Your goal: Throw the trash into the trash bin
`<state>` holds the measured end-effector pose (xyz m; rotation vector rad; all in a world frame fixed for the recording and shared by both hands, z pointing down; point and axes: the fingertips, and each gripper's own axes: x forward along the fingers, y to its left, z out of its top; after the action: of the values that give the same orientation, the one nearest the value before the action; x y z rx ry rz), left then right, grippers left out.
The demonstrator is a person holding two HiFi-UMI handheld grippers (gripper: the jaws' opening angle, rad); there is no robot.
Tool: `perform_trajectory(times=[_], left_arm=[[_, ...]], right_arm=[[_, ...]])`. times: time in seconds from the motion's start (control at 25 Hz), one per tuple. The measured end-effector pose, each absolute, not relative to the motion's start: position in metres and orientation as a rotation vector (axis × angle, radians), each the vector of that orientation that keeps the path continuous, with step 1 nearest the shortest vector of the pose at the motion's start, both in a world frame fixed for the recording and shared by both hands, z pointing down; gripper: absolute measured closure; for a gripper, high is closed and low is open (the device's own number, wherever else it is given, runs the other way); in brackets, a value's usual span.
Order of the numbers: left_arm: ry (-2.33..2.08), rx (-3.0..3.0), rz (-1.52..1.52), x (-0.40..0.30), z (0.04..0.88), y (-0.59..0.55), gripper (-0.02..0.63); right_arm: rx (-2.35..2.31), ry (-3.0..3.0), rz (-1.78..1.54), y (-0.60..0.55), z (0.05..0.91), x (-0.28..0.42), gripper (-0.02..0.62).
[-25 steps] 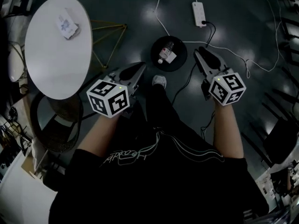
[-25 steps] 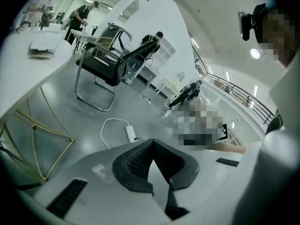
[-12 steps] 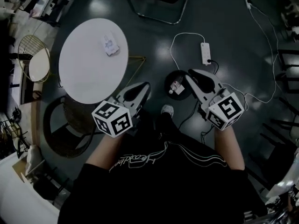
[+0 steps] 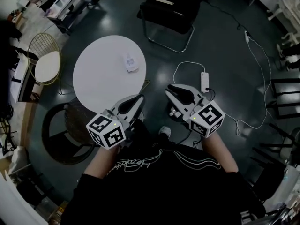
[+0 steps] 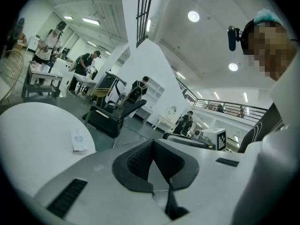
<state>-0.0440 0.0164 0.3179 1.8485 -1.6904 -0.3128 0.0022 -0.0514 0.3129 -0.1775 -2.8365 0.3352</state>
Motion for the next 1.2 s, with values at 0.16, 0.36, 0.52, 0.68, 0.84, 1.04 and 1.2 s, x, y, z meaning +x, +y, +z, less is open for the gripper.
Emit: perform_trajectory(times=[0.16, 0.36, 0.52, 0.68, 0.84, 1.04, 1.2], left_arm=[[-1.736, 1.839, -0.335, -0.085, 0.304, 0.031, 0.6], [-1.786, 1.798, -0.357, -0.141, 0.305, 0.045, 0.6], [-1.778, 1.769, -0.377, -0.177, 0.316, 0.053, 0.6], [-1.753, 1.747, -0.384, -0.208, 0.327, 0.061, 0.6], [-1.731, 1.74, -0.383, -0.234, 0.338, 0.062, 0.6], [-1.701, 1.738, -0.373, -0.255, 0.348, 0.064, 0.6], [-1.684, 1.735, -0.372, -0.272, 0.358, 0.063, 0.6]], right_arm=[[-0.187, -2.811, 0.311, -0.041, 0.306, -0.035, 0.514], [-0.171, -2.77, 0.296, -0.033, 0.313, -0.08, 0.514], [-0.112, -2.742, 0.321, -0.034, 0.325, -0.115, 0.514], [-0.066, -2.698, 0.357, -0.034, 0.341, -0.143, 0.514], [-0.007, -2.656, 0.386, -0.038, 0.365, -0.166, 0.514], [0.117, -2.6, 0.369, -0.045, 0.397, -0.181, 0.485], [0.214, -2.573, 0.329, -0.053, 0.419, -0.194, 0.384]])
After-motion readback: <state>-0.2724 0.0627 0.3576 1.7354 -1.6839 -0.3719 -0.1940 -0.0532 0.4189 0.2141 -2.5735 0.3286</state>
